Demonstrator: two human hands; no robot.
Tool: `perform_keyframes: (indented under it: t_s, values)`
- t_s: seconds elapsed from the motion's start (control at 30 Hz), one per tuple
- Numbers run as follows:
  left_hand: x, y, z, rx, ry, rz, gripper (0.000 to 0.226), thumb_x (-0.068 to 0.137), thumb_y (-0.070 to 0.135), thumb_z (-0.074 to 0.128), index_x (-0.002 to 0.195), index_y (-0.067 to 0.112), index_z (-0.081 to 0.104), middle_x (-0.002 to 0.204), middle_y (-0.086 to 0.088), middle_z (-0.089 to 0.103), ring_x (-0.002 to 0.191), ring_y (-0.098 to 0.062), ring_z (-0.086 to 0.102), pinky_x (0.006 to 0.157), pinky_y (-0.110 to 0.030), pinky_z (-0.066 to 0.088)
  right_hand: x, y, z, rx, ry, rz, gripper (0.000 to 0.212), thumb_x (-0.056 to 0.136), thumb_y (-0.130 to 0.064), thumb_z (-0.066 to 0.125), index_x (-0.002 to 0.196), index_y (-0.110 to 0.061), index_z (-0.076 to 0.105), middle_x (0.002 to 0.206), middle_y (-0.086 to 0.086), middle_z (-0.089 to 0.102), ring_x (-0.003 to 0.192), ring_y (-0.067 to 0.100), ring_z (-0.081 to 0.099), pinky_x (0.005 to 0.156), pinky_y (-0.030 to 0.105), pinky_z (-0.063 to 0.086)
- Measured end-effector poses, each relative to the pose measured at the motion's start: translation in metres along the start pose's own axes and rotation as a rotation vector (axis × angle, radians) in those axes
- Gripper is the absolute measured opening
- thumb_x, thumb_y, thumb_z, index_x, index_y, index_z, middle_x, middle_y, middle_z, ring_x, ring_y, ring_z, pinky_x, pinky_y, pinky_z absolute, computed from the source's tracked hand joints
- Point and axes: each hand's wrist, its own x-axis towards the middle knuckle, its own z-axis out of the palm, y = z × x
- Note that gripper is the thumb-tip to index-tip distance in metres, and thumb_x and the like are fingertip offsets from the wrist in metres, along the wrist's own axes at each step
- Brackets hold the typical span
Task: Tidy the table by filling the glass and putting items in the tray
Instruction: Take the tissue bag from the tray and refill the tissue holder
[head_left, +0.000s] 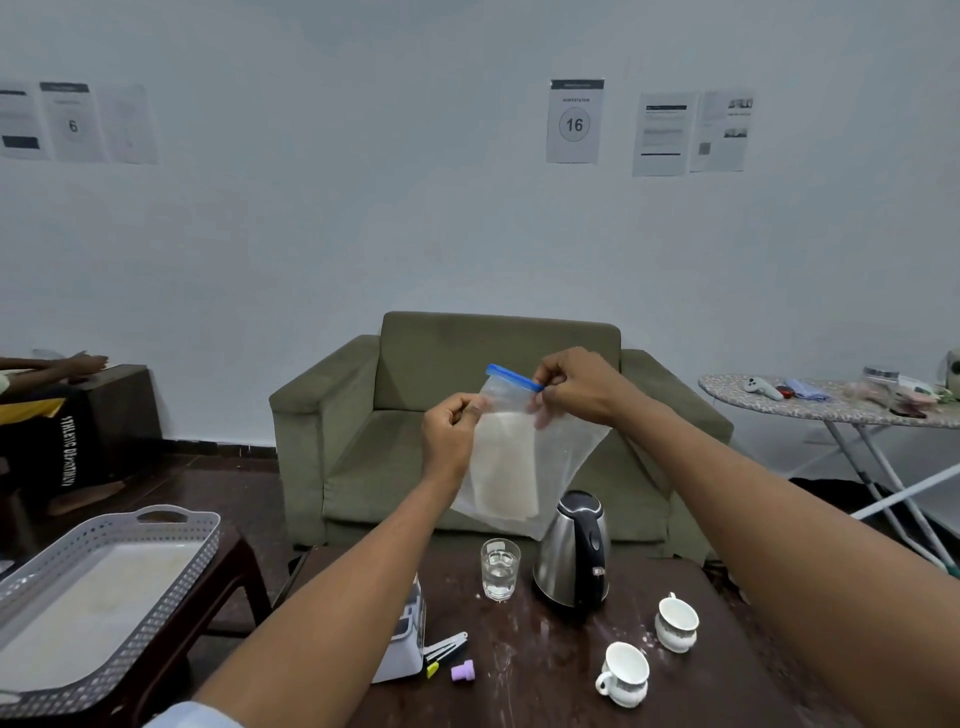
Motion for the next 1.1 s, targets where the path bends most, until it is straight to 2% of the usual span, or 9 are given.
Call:
perform_keyframes:
  t_s: [0.03, 0.13, 0.27, 0.37, 0.5, 0.73, 0.8, 0.93, 1.1]
  values:
    - [-0.003, -0.001, -0.003, -0.035, -0.045, -0.028, 0.010, 0.095, 0.023, 0.069, 0.093, 0.017, 0.077, 0.079, 0.002, 0.072, 0.071, -0.008, 0.060, 0.064, -0.022, 0.047, 0.000, -0.001, 0.000, 0.074, 0.001, 0.021, 0.015, 0.085, 0.003, 0.058, 0.089, -0.006, 0.069, 0.081, 0.008, 0.082, 0.079, 0.021, 0.081, 0.078, 0.034, 0.062]
    - [-0.015, -0.015, -0.015, -0.128, -0.218, -0.172, 0.044, 0.079, 0.024, 0.077, 0.118, 0.005, 0.072, 0.103, -0.005, 0.078, 0.086, -0.009, 0.072, 0.074, -0.021, 0.056, -0.001, 0.002, 0.001, 0.267, 0.026, 0.092, 0.012, 0.087, 0.001, 0.051, 0.088, 0.002, 0.064, 0.091, 0.016, 0.081, 0.085, 0.035, 0.080, 0.074, 0.054, 0.067]
    - [-0.026, -0.043, -0.029, -0.114, -0.345, -0.261, 0.051, 0.069, 0.010, 0.081, 0.118, 0.001, 0.073, 0.114, -0.018, 0.078, 0.098, -0.024, 0.072, 0.082, -0.034, 0.059, -0.002, 0.004, 0.002, 0.291, -0.022, 0.149, 0.025, 0.082, 0.003, 0.042, 0.089, 0.011, 0.065, 0.101, 0.021, 0.076, 0.082, 0.043, 0.076, 0.076, 0.066, 0.062]
    - [-0.027, -0.040, -0.028, -0.193, -0.305, -0.271, 0.048, 0.071, 0.005, 0.079, 0.118, -0.002, 0.071, 0.111, -0.019, 0.077, 0.096, -0.026, 0.070, 0.085, -0.037, 0.057, -0.002, 0.006, 0.006, 0.237, -0.041, 0.157, 0.031, 0.086, 0.014, 0.044, 0.089, 0.000, 0.071, 0.109, 0.015, 0.068, 0.092, 0.035, 0.072, 0.062, 0.048, 0.066]
    - [-0.023, -0.029, -0.022, -0.220, -0.282, -0.214, 0.034, 0.084, 0.009, 0.073, 0.116, -0.002, 0.074, 0.117, -0.025, 0.075, 0.098, -0.025, 0.071, 0.091, -0.039, 0.055, 0.006, 0.017, 0.011, 0.083, -0.144, 0.148, 0.014, 0.090, -0.002, 0.069, 0.096, -0.013, 0.076, 0.110, 0.016, 0.076, 0.082, 0.028, 0.073, 0.048, 0.028, 0.058]
    - [-0.022, -0.027, -0.020, -0.282, -0.248, -0.258, 0.028, 0.100, -0.005, 0.055, 0.121, -0.004, 0.074, 0.120, -0.020, 0.076, 0.108, -0.023, 0.071, 0.102, -0.036, 0.053, 0.009, 0.022, 0.031, -0.100, -0.109, 0.218, 0.016, 0.081, -0.004, 0.060, 0.070, -0.013, 0.054, 0.063, 0.007, 0.044, 0.049, 0.024, 0.047, 0.043, 0.022, 0.039]
    - [-0.022, -0.028, -0.021, -0.259, -0.241, -0.258, 0.027, 0.100, -0.004, 0.056, 0.120, -0.003, 0.074, 0.118, -0.018, 0.077, 0.106, -0.021, 0.071, 0.099, -0.033, 0.054, 0.010, 0.026, 0.040, -0.192, -0.055, 0.230, 0.010, 0.082, -0.008, 0.066, 0.089, -0.014, 0.061, 0.078, 0.002, 0.055, 0.065, 0.022, 0.057, 0.053, 0.025, 0.045]
    - [-0.024, -0.032, -0.033, -0.124, -0.229, -0.251, 0.030, 0.100, -0.005, 0.056, 0.112, 0.011, 0.079, 0.107, -0.003, 0.080, 0.102, -0.017, 0.071, 0.082, -0.020, 0.056, 0.015, 0.030, 0.037, -0.245, 0.060, 0.192, 0.037, 0.084, -0.007, 0.065, 0.120, -0.016, 0.059, 0.116, 0.006, 0.064, 0.100, 0.024, 0.064, 0.080, 0.035, 0.055]
    - [-0.022, -0.040, -0.057, 0.028, -0.140, -0.290, 0.034, 0.096, -0.012, 0.057, 0.115, 0.005, 0.078, 0.100, 0.002, 0.079, 0.104, -0.021, 0.071, 0.080, -0.019, 0.060, 0.016, 0.041, 0.017, -0.191, 0.156, 0.176, 0.042, 0.086, -0.010, 0.070, 0.126, -0.014, 0.060, 0.123, 0.012, 0.063, 0.096, 0.021, 0.060, 0.061, 0.024, 0.045]
